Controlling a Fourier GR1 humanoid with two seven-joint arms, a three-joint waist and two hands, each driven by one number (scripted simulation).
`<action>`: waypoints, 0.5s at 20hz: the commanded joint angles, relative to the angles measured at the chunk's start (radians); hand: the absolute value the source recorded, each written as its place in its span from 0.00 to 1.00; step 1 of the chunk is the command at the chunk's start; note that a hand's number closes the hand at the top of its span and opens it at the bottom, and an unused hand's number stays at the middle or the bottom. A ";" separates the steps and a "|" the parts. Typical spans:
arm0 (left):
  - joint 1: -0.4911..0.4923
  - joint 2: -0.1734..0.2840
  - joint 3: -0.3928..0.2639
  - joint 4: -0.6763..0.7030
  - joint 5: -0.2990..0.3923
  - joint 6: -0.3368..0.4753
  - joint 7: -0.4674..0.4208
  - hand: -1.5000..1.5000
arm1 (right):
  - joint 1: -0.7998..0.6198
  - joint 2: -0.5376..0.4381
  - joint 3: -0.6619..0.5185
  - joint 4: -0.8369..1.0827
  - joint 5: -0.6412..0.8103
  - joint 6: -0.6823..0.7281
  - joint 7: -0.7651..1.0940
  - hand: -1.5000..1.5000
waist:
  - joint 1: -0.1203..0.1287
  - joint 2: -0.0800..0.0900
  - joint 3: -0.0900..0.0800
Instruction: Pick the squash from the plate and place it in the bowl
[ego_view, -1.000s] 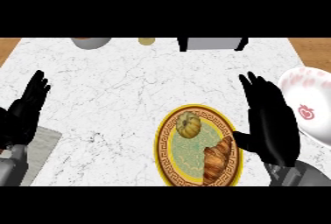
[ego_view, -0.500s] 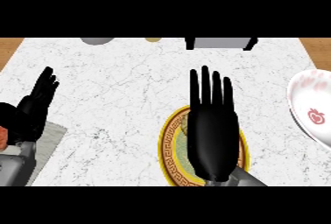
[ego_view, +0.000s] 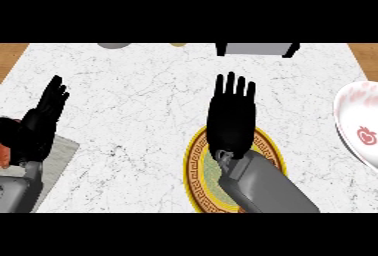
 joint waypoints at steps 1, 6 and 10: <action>-0.020 -0.019 -0.020 0.008 -0.024 0.017 0.010 0.50 | -0.057 0.032 -0.052 0.109 -0.093 0.175 0.225 0.00 | 0.002 0.004 0.002; -0.032 -0.017 -0.007 -0.002 -0.022 0.019 0.025 0.50 | -0.094 0.032 -0.122 0.191 -0.207 0.217 0.245 0.00 | 0.000 0.001 0.003; -0.012 -0.004 -0.010 -0.009 -0.026 0.004 0.024 0.50 | -0.069 0.032 -0.146 0.284 -0.226 0.248 0.271 0.00 | 0.002 0.000 0.003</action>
